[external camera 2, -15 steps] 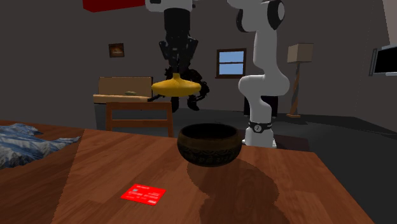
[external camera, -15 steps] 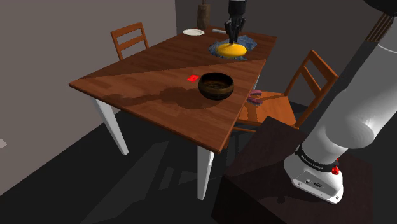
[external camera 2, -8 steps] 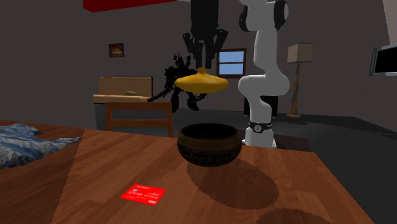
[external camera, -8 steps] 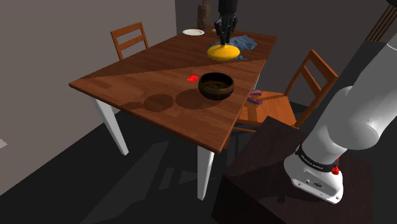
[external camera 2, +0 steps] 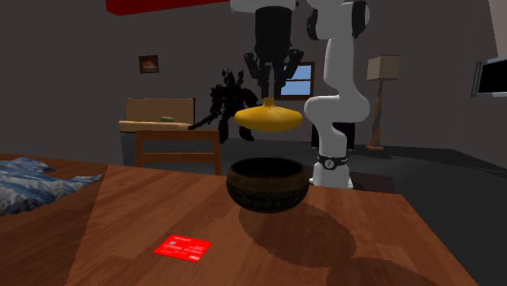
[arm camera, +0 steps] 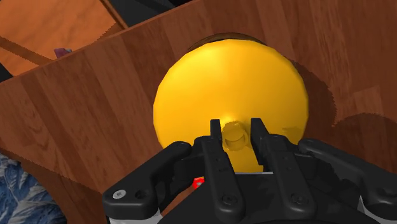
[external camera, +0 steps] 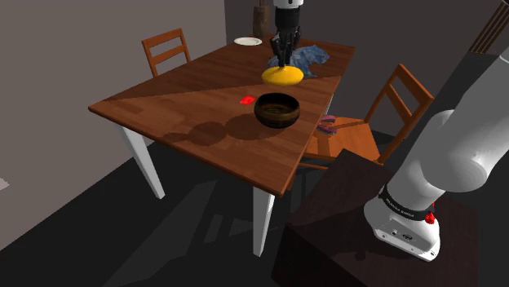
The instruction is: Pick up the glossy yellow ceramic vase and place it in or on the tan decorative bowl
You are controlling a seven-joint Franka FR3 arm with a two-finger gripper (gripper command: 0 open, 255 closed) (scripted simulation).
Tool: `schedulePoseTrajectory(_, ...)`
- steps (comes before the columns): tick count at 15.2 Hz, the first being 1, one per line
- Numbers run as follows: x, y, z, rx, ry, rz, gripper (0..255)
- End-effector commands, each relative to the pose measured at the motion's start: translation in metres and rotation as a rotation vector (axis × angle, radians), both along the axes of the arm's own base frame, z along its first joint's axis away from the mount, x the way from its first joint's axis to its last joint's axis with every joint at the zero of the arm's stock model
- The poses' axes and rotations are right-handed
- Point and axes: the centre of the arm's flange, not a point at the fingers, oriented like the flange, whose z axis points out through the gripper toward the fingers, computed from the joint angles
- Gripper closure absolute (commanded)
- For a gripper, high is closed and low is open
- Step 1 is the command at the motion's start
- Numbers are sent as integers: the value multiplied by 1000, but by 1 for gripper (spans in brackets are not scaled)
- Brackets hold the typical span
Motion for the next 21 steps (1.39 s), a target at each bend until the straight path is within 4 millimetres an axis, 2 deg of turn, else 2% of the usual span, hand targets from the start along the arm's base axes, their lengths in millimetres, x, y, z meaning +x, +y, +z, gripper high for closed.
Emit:
schedulePoseTrajectory(1, -1, -1, -12, 0, -1, 0, 255)
schedulePoseTrajectory(15, -1, -1, -88, 0, -1, 0, 255)
schedulePoseTrajectory(21, -1, -1, -88, 0, -1, 0, 255)
